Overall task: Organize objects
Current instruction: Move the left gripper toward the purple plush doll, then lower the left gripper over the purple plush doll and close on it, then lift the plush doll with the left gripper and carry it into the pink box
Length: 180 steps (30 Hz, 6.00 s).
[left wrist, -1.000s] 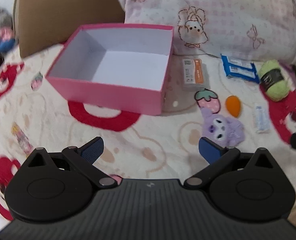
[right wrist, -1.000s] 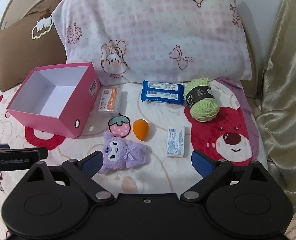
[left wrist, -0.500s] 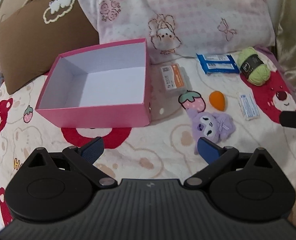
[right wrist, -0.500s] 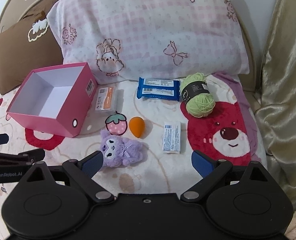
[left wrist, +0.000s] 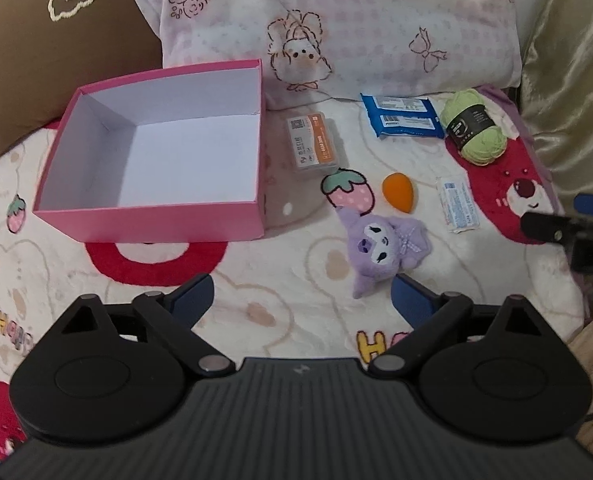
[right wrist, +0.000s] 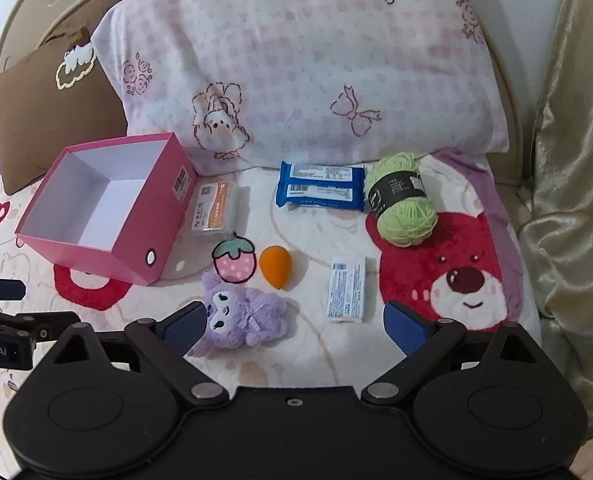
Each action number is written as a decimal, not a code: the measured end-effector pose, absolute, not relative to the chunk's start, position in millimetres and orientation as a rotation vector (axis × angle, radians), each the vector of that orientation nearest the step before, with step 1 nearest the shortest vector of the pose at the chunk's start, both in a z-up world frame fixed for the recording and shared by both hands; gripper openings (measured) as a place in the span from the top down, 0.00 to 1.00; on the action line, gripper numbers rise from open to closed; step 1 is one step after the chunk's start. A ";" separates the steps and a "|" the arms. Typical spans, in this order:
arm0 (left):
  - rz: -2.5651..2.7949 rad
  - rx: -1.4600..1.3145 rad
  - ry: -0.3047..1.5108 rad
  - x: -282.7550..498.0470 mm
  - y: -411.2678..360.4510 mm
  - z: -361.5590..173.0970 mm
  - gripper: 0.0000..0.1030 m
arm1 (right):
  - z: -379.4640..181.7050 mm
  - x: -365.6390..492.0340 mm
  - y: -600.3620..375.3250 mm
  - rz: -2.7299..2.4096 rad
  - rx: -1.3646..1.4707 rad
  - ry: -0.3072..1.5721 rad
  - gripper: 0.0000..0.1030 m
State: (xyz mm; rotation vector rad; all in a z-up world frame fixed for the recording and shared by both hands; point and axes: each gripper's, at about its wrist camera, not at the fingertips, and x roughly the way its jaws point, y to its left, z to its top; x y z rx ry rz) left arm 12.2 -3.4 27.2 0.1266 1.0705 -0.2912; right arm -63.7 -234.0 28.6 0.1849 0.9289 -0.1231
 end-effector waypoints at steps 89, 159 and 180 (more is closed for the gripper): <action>-0.421 -0.015 1.008 64.2 -76.7 -89.1 0.25 | -130.1 -34.2 -209.1 0.301 0.081 0.758 0.09; -0.403 -0.137 1.025 29.2 -34.5 -76.0 0.64 | -109.0 -27.4 -204.0 0.438 0.160 0.871 0.50; -0.421 0.002 0.986 44.3 14.6 1.2 0.64 | -47.9 -6.1 -157.9 0.508 0.231 0.880 0.50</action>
